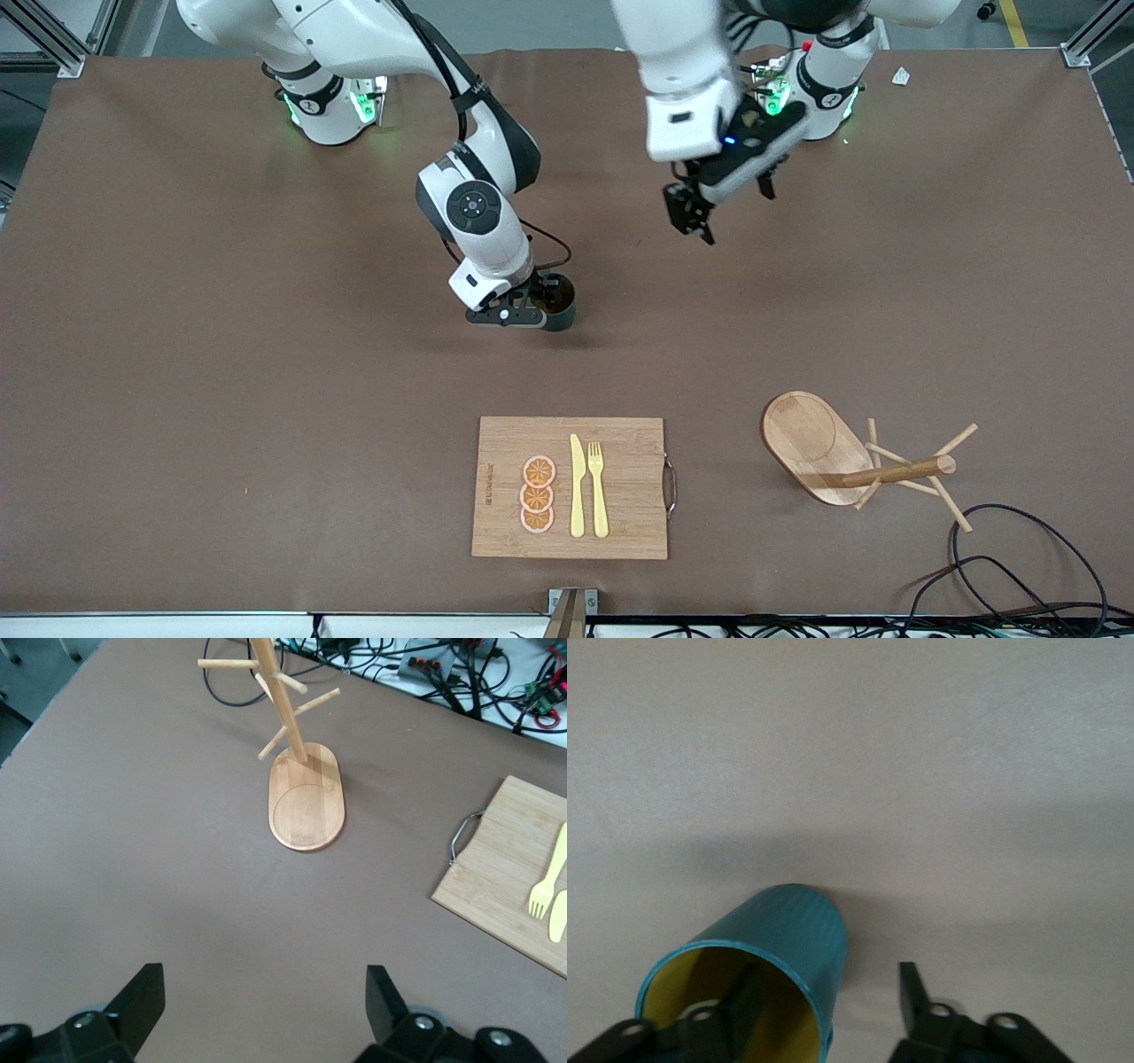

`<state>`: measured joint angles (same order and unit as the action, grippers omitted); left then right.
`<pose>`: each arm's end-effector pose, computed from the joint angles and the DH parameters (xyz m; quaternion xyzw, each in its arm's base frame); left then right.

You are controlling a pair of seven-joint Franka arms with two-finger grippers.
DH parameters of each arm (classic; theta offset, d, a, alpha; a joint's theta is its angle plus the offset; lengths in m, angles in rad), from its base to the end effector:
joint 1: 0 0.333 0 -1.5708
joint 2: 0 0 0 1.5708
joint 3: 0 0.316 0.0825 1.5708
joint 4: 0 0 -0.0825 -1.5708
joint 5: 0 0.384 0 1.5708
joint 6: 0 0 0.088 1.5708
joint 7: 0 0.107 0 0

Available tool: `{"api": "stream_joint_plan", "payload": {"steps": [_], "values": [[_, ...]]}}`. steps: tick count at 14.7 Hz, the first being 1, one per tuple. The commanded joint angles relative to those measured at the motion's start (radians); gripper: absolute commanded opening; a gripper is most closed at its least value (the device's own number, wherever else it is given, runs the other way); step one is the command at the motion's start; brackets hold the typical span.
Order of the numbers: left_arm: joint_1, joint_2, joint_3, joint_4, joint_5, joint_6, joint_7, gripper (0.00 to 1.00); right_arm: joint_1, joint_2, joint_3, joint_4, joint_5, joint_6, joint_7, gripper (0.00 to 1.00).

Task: Transfer cup from left to right arm and place
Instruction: 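Carry the mug with the right gripper while the left gripper withdraws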

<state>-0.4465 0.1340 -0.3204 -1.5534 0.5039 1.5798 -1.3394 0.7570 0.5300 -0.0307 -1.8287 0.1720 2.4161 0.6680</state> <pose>0.4690 -0.3646 0.5713 -0.9368 -0.2606 -0.1743 0.1554 0.4877 0.4363 0.2483 -0.9978 0.0312 0.0106 0.0579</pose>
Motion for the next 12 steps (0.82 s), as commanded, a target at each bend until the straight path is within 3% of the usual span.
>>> {"api": "stream_joint_plan", "payload": {"steps": [1, 3, 7, 12], "values": [[0.087, -0.005, -0.008, 0.032, -0.054, 0.002, 0.107, 1.00, 0.018, 0.015, -0.011, 0.014, -0.024, 0.006, -0.020, 0.33], [0.138, -0.004, -0.005, 0.044, -0.083, 0.002, 0.179, 1.00, 0.010, 0.015, -0.011, 0.017, -0.065, 0.001, -0.114, 0.02], [0.261, 0.010, -0.006, 0.098, -0.166, 0.028, 0.336, 1.00, -0.042, -0.024, -0.017, 0.016, -0.066, -0.064, -0.342, 0.00], [0.342, -0.007, 0.007, 0.130, -0.241, 0.026, 0.520, 1.00, -0.247, -0.145, -0.018, -0.009, -0.069, -0.254, -0.823, 0.00]]}}
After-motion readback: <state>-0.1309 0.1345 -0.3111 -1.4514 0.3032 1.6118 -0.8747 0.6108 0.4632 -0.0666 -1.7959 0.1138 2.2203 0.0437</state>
